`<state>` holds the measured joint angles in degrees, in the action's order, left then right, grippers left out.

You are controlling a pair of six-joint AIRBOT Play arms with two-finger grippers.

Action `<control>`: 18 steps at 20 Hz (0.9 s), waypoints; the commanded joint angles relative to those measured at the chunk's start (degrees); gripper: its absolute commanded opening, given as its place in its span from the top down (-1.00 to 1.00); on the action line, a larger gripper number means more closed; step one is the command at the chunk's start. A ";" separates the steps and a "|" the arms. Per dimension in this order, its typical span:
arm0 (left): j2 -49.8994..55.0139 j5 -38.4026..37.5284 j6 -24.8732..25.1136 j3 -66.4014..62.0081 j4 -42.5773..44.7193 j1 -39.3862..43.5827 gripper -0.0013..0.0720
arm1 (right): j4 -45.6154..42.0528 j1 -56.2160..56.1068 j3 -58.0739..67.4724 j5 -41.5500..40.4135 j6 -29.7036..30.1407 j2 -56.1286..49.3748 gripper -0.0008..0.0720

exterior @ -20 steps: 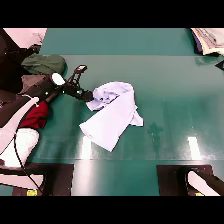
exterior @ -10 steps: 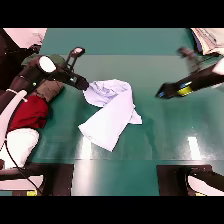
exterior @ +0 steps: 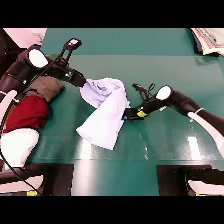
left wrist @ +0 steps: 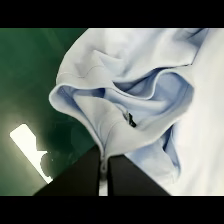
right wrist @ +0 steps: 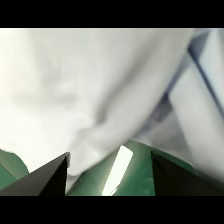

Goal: Fold the shirts.

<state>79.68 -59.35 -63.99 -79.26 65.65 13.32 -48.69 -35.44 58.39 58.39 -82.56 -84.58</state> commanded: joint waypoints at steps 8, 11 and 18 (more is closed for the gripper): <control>-4.02 0.28 -5.25 -2.56 5.03 -0.04 0.89 | -5.57 3.63 -0.50 -7.78 -0.83 7.82 0.95; -9.64 0.20 -5.22 -10.10 9.70 -0.02 0.89 | -15.58 13.70 1.95 -1.90 -4.13 18.60 0.95; -20.55 0.13 -5.25 -25.81 8.61 -0.02 0.89 | -26.80 30.18 22.67 6.51 -4.15 31.78 0.95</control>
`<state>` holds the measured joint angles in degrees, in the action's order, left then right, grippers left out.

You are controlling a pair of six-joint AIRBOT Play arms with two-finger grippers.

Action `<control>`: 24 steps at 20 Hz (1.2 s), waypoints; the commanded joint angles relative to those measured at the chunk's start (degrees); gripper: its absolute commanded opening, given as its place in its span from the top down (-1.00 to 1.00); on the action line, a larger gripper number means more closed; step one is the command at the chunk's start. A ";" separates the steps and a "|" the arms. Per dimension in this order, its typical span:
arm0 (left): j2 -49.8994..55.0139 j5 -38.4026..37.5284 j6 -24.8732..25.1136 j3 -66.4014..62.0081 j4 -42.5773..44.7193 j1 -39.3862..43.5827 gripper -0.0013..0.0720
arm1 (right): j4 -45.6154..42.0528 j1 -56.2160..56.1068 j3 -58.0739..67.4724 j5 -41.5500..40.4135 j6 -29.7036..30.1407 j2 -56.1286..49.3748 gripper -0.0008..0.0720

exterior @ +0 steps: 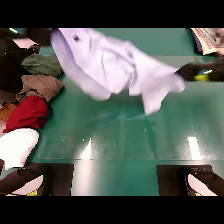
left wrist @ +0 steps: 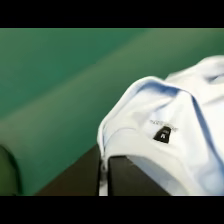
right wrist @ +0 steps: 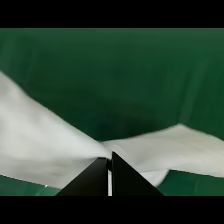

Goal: Fold the shirts.

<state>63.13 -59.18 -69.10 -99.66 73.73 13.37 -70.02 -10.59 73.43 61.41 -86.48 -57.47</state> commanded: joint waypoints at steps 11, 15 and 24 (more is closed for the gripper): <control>-14.25 -5.16 0.07 -11.37 -11.52 -0.07 0.89 | -6.47 7.02 31.41 18.27 3.41 7.58 0.95; -13.55 -17.03 0.00 -11.63 -15.37 -0.07 0.89 | -4.42 6.99 37.20 32.92 0.96 -0.13 0.95; 5.27 -5.20 -5.44 17.88 2.82 -0.07 0.89 | -0.07 6.73 16.17 23.45 2.34 -21.27 0.95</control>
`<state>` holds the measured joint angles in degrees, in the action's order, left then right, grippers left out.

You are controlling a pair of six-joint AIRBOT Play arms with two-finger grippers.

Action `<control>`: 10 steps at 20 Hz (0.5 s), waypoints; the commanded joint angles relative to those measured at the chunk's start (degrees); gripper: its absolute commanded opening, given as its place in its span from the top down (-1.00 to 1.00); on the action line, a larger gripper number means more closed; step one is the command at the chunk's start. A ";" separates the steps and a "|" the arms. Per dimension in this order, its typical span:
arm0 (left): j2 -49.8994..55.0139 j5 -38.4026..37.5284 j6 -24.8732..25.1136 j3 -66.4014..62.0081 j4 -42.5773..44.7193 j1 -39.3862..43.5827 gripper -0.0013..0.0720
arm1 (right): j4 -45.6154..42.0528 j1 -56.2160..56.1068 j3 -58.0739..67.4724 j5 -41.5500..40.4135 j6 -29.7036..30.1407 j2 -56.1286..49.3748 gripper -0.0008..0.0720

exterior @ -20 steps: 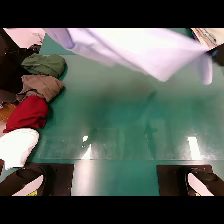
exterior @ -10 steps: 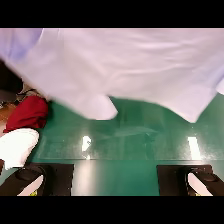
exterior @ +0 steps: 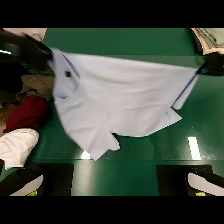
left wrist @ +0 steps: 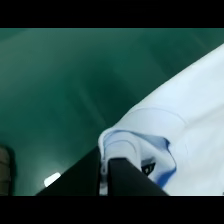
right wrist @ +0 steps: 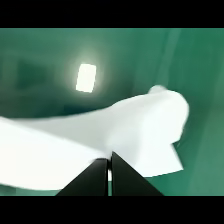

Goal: Fold the shirts.

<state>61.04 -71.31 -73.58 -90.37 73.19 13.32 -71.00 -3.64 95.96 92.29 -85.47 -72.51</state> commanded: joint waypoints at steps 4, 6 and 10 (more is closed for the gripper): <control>21.64 20.00 -2.12 9.88 4.57 -0.04 0.89 | 0.87 -2.47 -8.11 -22.43 2.84 -15.50 0.95; 24.94 23.15 -5.35 9.88 4.98 -0.28 0.88 | 0.90 -3.78 -5.29 -26.62 2.84 -19.96 0.94; 25.22 21.84 -10.62 9.14 5.31 -2.80 -0.80 | 0.98 -4.52 3.54 -27.23 2.82 -26.01 0.19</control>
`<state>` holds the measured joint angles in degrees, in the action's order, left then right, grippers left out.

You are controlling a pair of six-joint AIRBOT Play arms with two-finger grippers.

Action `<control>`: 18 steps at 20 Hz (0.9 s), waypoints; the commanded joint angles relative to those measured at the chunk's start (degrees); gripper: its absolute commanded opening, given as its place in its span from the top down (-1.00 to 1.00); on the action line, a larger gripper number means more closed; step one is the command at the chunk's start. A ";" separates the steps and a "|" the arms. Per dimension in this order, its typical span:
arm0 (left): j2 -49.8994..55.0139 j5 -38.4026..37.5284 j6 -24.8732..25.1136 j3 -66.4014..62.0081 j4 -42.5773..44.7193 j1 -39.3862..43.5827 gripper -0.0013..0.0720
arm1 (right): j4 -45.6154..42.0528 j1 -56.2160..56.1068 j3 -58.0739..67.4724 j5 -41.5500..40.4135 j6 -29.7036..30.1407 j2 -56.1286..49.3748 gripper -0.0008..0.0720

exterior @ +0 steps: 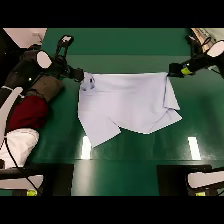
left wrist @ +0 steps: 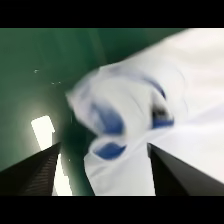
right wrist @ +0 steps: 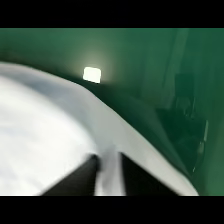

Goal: Fold the shirts.

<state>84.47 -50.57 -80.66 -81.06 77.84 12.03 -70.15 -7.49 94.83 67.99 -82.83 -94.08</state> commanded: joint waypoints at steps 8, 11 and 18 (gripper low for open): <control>-6.64 -21.88 3.82 3.17 -5.18 -15.50 -0.79 | 6.67 4.74 1.22 16.33 8.15 3.85 0.06; -6.86 -23.10 9.81 14.16 -19.21 -18.49 -0.79 | 18.84 8.33 -9.62 17.92 11.80 10.82 0.15; -6.73 -8.68 17.51 34.60 -33.79 -18.67 -0.79 | 20.70 9.75 -24.06 15.93 12.85 21.66 0.15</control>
<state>77.80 -64.73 -67.02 -53.28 50.87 -6.26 -51.13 1.78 75.85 84.66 -70.72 -76.29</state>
